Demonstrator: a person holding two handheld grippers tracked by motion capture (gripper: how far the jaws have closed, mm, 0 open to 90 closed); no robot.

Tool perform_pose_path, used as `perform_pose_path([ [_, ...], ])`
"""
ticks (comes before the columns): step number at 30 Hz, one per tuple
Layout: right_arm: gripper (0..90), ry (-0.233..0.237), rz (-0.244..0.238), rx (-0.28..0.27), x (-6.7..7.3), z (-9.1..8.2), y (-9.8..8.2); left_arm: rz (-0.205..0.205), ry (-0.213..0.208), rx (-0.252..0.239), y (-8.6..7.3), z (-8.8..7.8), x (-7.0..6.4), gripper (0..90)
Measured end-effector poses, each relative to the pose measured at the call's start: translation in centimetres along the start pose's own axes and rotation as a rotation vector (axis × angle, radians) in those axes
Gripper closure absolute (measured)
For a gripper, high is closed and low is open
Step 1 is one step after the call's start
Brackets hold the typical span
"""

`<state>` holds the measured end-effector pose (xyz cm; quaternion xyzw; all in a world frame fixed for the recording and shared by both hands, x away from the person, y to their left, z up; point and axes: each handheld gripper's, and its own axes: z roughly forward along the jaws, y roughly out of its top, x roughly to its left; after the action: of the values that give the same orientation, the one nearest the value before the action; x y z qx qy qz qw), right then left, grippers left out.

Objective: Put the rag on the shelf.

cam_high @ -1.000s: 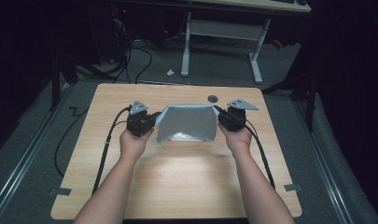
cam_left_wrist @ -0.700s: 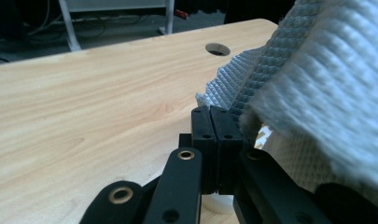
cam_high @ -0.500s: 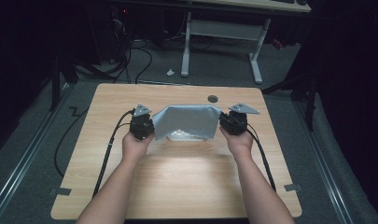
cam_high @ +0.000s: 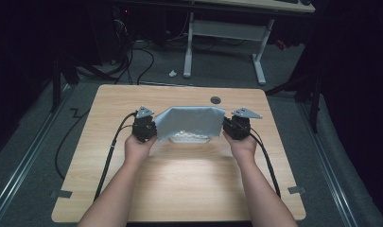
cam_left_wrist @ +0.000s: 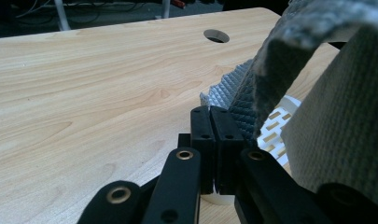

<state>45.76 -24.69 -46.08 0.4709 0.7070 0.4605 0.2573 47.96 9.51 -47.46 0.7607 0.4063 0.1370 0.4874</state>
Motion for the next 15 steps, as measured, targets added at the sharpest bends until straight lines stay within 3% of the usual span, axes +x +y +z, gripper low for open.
perform_pose_path([
  [8,88.4,-0.001,0.002,0.006,-0.1,-0.1,0.0,-0.004,0.018,-0.001,0.0,-0.3,0.1,85.1],
  [11,81.6,-0.011,-0.002,0.006,-0.2,-0.1,0.1,-0.002,0.056,-0.023,0.1,-0.7,0.3,75.0],
  [15,79.6,-0.037,0.004,0.008,-0.6,-0.3,0.1,-0.024,0.082,-0.049,0.3,-1.7,1.1,67.7],
])
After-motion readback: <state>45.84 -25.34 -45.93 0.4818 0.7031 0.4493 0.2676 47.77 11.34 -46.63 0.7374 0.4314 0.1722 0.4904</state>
